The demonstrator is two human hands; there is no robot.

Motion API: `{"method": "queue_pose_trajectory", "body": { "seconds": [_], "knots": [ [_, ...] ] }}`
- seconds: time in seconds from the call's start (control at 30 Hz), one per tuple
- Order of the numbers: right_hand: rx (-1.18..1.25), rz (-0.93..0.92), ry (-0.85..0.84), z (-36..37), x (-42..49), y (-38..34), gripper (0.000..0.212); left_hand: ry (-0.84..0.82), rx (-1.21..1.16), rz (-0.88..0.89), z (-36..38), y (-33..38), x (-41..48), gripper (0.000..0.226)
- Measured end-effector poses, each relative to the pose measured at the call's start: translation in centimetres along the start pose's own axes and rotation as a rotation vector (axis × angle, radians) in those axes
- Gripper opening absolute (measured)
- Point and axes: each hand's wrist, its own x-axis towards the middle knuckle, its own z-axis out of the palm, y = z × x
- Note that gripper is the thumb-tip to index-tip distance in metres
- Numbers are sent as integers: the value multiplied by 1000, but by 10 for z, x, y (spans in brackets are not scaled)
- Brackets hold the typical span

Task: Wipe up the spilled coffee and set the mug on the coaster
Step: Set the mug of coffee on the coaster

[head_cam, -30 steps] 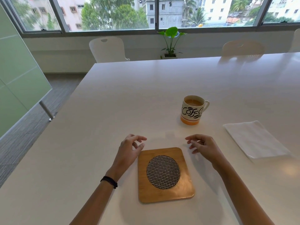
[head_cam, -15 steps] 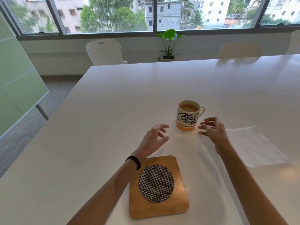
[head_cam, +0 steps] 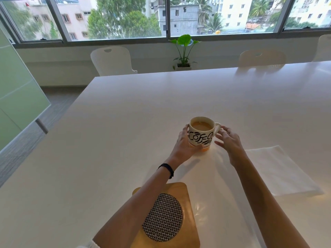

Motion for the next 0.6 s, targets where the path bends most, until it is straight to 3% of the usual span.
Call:
{"method": "queue_pose_trajectory", "body": {
  "seconds": [0.6],
  "knots": [
    [112, -35, -19, 0, 6, 2, 33, 74, -130, 94, 17, 4, 24, 88]
  ]
}}
